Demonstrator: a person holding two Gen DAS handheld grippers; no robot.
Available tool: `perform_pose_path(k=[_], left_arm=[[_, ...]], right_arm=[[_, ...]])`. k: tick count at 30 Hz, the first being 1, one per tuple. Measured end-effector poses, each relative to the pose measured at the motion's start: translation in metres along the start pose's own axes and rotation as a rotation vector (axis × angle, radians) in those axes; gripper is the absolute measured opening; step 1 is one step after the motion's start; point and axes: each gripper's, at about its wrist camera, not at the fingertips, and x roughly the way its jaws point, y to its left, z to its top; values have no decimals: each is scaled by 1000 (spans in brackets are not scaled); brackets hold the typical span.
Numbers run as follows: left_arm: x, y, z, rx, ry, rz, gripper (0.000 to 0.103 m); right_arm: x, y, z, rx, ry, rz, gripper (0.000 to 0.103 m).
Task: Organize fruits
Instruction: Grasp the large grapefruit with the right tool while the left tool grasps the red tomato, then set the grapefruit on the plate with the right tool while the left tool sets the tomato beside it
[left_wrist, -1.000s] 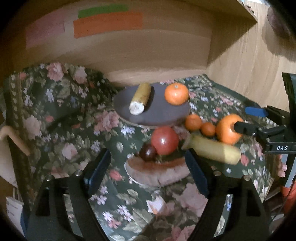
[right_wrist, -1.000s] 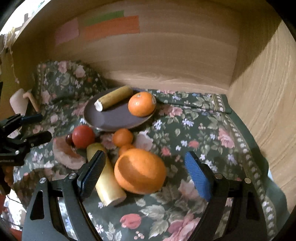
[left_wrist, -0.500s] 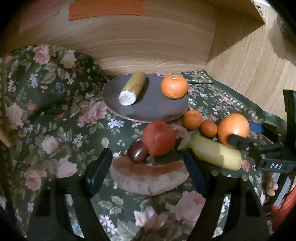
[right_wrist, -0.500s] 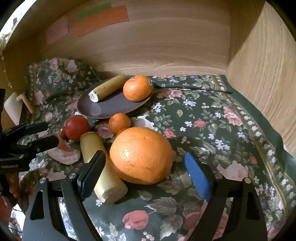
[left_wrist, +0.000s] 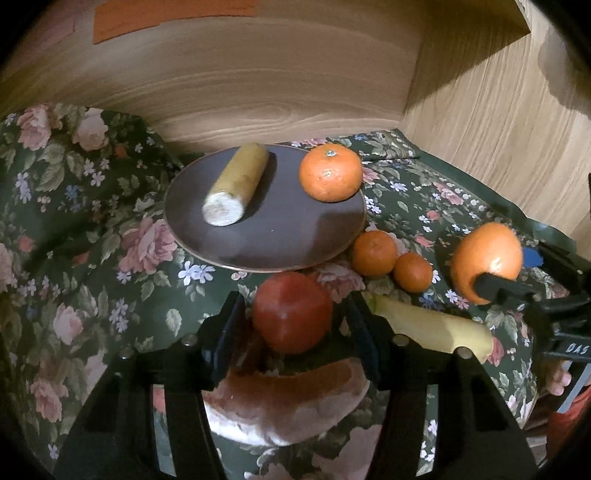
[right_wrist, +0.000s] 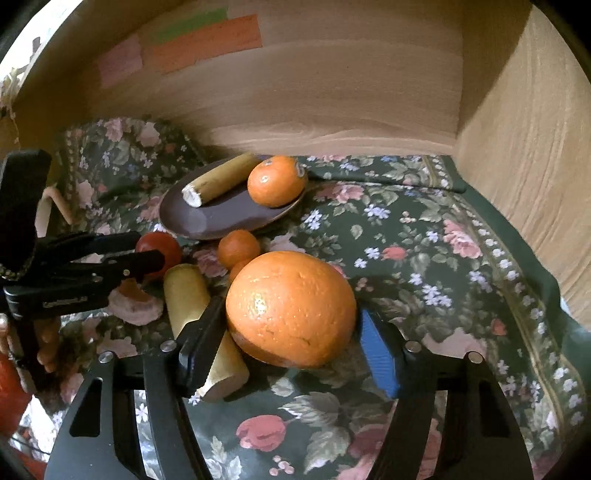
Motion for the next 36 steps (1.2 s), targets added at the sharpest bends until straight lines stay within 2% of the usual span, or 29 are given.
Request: perform_pose_path(k=[3, 7, 12, 22, 27, 36], left_arm=[[6, 0, 1, 2, 4, 14, 47], [6, 1, 1, -3, -2, 4, 45], [1, 2, 1, -9, -5, -14, 44], [-32, 9, 18, -7, -100, -17, 44], [-38, 26, 28, -22, -129, 6, 44], [-34, 58, 42, -60, -127, 26, 44]], right_arm=[[-4, -5, 4, 8, -15, -7, 67], [-8, -8, 10, 13, -32, -15, 67], [-7, -7, 20, 5, -44, -10, 67], [3, 8, 52, -53, -65, 24, 67], [16, 18, 68, -98, -57, 40, 67], [48, 41, 91, -168, -15, 67, 67]])
